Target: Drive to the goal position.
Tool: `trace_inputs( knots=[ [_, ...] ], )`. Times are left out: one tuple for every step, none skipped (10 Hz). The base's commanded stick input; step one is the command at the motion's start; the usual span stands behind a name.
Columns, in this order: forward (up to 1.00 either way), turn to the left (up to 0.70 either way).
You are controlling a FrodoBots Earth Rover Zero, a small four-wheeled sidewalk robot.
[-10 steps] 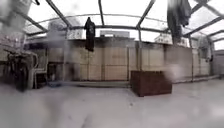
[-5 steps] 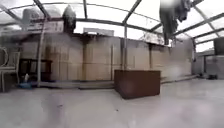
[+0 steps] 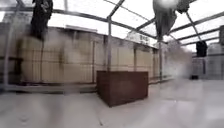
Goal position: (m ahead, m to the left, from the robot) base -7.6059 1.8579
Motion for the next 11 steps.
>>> trace_inputs(
  knots=[
    [0.7,-0.27],
    [0.37,-0.36],
    [0.0,-0.45],
    [-0.38,-0.35],
    [-0.7,-0.27],
    [-0.7,-0.27],
    [-0.7,-0.27],
    [-0.7,-0.27],
    [-0.7,-0.27],
    [-0.7,-0.27],
    [-0.7,-0.27]
  ],
)
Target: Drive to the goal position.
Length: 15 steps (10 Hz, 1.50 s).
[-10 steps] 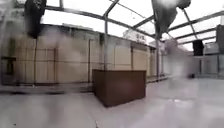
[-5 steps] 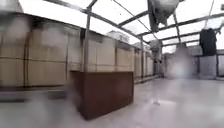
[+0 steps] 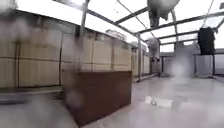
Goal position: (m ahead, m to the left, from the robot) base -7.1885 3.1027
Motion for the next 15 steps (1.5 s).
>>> trace_inputs(
  knots=[
    [-0.7,-0.27],
    [-0.7,-0.27],
    [-0.7,-0.27],
    [-0.7,-0.27],
    [-0.52,-0.32],
    [-0.02,-0.44],
    [0.0,-0.45],
    [0.0,-0.45],
    [0.0,0.14],
    [0.0,0.45],
    [0.0,0.45],
    [-0.1,0.42],
    [-0.7,0.27],
    [-0.7,0.27],
    [-0.7,0.27]
  ],
)
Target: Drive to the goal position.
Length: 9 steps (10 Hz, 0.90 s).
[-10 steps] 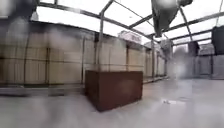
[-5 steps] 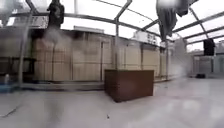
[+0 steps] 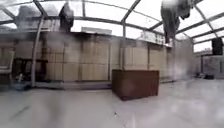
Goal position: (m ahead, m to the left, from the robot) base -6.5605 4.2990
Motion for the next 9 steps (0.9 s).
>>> trace_inputs(
  knots=[
    [-0.7,0.27],
    [-0.7,0.27],
    [-0.7,0.27],
    [-0.7,0.27],
    [-0.7,0.27],
    [-0.7,0.07],
    [-0.66,-0.02],
    [-0.03,-0.43],
    [0.0,-0.45]
  ],
)
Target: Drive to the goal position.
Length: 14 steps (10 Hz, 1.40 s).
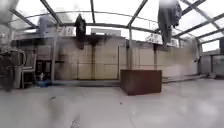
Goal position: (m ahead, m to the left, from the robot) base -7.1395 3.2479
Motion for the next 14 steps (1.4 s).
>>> trace_inputs(
  knots=[
    [0.0,-0.45],
    [0.0,-0.45],
    [0.0,-0.45],
    [0.0,-0.45],
    [0.0,-0.45],
    [0.0,-0.45],
    [0.0,-0.45],
    [0.0,-0.45],
    [0.0,-0.45],
    [0.15,-0.41],
    [0.7,-0.27],
    [0.7,-0.27],
    [0.7,-0.27],
    [0.7,-0.27]
  ],
)
